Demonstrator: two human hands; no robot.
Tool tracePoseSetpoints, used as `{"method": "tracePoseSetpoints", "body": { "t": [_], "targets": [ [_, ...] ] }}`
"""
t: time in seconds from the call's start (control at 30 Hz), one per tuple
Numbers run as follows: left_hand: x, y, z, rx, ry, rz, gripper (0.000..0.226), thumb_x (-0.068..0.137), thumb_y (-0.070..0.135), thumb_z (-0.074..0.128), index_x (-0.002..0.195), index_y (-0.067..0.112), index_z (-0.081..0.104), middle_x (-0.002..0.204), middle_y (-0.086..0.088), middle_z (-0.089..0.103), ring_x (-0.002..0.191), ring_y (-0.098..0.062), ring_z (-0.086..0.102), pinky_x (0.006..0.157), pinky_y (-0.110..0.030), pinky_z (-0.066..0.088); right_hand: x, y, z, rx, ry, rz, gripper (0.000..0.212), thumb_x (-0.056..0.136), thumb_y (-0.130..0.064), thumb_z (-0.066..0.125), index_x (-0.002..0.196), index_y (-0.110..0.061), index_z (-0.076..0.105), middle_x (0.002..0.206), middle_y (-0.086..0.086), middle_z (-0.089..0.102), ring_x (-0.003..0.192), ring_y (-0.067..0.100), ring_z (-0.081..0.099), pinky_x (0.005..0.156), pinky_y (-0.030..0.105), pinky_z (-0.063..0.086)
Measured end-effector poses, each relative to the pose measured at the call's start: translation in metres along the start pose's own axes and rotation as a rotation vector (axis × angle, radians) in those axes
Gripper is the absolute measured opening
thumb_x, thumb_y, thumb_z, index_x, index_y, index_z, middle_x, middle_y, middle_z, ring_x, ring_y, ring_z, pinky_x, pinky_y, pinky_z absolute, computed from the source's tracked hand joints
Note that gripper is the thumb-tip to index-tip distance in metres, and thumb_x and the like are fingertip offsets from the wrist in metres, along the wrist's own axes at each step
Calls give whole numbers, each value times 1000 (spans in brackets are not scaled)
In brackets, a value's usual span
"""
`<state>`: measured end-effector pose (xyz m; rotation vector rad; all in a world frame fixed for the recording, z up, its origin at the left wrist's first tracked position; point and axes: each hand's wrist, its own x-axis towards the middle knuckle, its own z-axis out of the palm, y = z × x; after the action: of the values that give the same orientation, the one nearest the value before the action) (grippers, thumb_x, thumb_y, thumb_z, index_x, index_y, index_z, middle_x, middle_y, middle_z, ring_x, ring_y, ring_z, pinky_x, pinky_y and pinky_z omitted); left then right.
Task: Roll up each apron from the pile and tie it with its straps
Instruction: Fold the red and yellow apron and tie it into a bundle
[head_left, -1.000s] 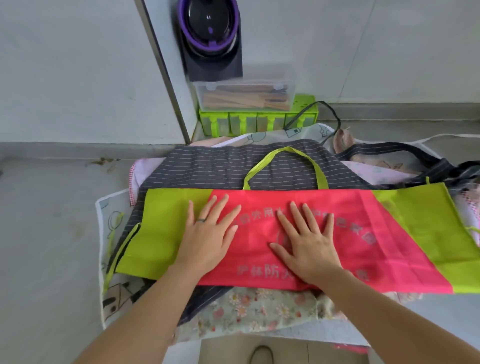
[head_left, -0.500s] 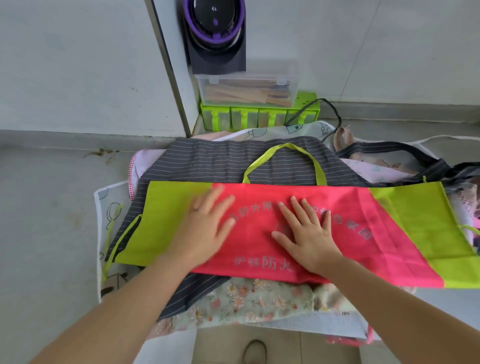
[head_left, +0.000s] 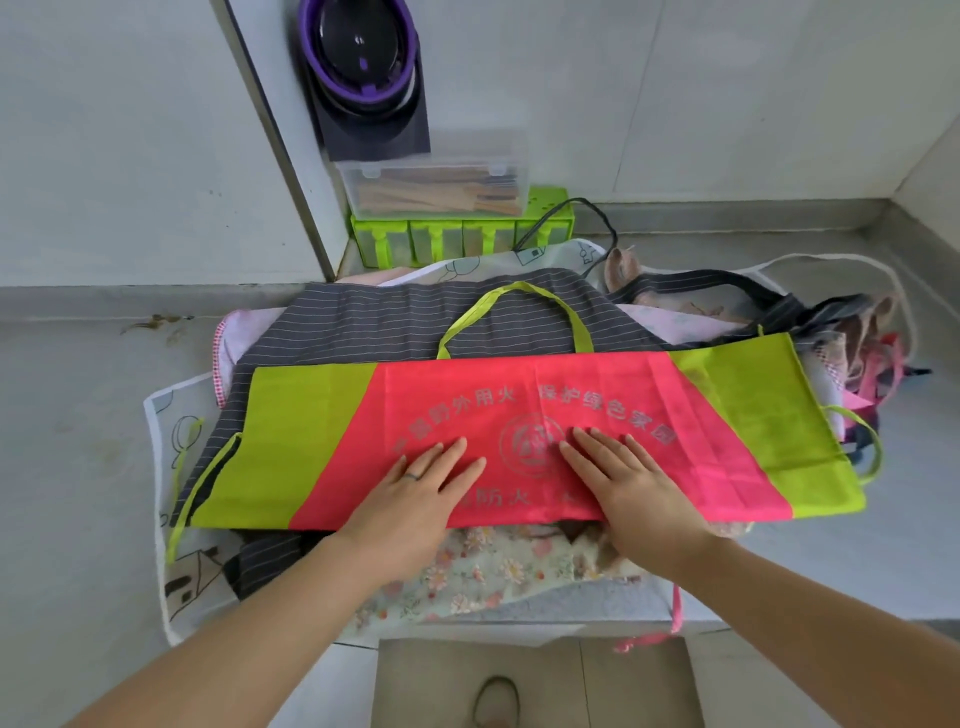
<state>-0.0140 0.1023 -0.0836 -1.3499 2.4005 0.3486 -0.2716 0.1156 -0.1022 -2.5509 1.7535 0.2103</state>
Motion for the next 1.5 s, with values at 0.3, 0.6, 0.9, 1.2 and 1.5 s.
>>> {"method": "tracePoseSetpoints", "body": {
  "t": [0.3, 0.6, 0.9, 1.2, 1.5],
  "targets": [
    [-10, -3, -63, -201, -570, 0, 52, 103, 39, 28, 152, 23, 21, 150, 2, 29, 138, -20, 30, 112, -33, 21, -2, 3, -67, 169, -740, -84, 51, 99, -19, 42, 144, 0, 30, 142, 14, 37, 105, 19, 52, 88, 21, 47],
    [52, -32, -81, 13, -215, -287, 10, 88, 19, 43, 93, 17, 52, 100, -2, 59, 88, -22, 54, 76, -36, 46, 79, 43, -76, 47, -619, 173, 6, 79, -16, 55, 83, -12, 54, 73, -1, 50, 69, 18, 50, 59, 24, 39],
    [45, -47, -24, -4, 236, -361, 32, 98, 25, 30, 125, 17, 47, 97, 0, 68, 96, -20, 62, 105, -39, 34, 52, 54, -31, 119, -186, 218, 22, 98, -34, 37, 109, -18, 49, 110, 3, 62, 109, 25, 53, 95, 38, 34],
    [43, -68, 0, 23, 482, -424, 25, 88, 28, 40, 95, 15, 60, 75, 2, 69, 76, -21, 63, 98, -42, 35, 53, 60, 3, 156, 7, 209, 26, 100, -39, 30, 101, -23, 49, 111, -6, 62, 107, 19, 50, 89, 37, 29],
    [47, -29, -12, -27, 692, -221, 31, 86, 21, 60, 117, 22, 60, 116, 2, 60, 112, -22, 57, 110, -63, 22, 54, 57, 17, 141, 153, 231, 55, 86, -48, 8, 89, -20, 56, 92, -5, 67, 90, 22, 56, 83, 37, 32]
  ]
}}
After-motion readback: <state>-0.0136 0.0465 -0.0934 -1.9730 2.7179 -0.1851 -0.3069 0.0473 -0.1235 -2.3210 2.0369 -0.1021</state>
